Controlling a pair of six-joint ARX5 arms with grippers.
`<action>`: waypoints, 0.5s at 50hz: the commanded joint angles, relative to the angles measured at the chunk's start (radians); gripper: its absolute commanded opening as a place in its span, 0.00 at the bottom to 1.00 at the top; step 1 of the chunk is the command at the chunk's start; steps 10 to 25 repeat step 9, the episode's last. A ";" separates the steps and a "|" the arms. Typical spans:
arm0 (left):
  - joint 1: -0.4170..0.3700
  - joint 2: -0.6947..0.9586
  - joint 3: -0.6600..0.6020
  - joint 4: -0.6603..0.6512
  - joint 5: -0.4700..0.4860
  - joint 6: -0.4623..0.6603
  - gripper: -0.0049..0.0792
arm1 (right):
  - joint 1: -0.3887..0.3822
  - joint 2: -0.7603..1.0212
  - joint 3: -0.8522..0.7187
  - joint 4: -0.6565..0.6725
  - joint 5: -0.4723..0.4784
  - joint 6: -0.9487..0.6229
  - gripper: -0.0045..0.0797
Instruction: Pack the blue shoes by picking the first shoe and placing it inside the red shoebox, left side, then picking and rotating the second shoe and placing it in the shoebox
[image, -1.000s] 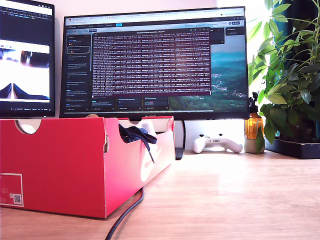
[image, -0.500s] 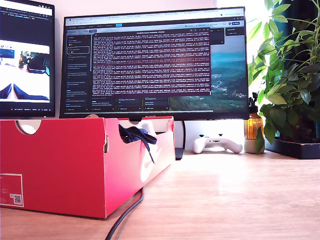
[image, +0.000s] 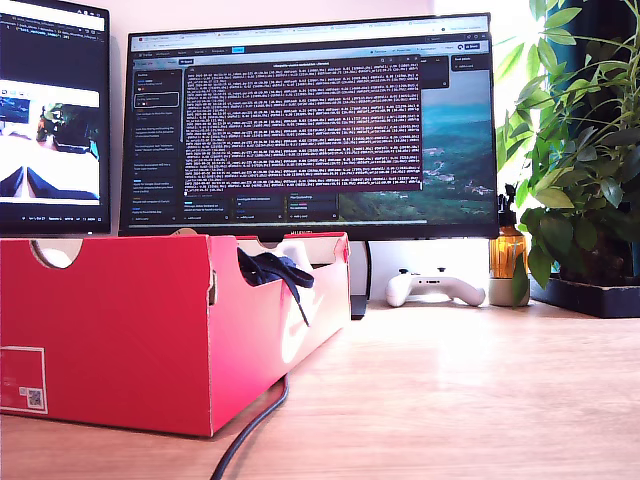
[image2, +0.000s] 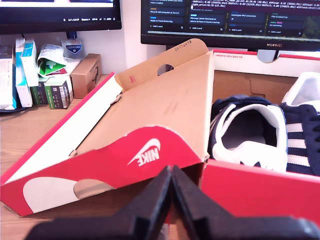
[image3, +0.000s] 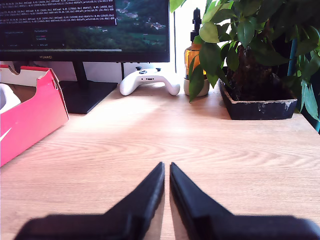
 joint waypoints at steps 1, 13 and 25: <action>0.000 -0.008 -0.031 -0.014 0.000 -0.002 0.04 | -0.006 -0.007 -0.030 0.010 0.002 0.003 0.05; 0.000 -0.008 -0.031 -0.014 0.000 -0.002 0.04 | -0.006 -0.007 -0.030 0.010 0.002 0.003 0.05; 0.000 -0.008 -0.031 -0.014 0.000 -0.002 0.04 | -0.006 -0.007 -0.030 0.010 0.002 0.003 0.05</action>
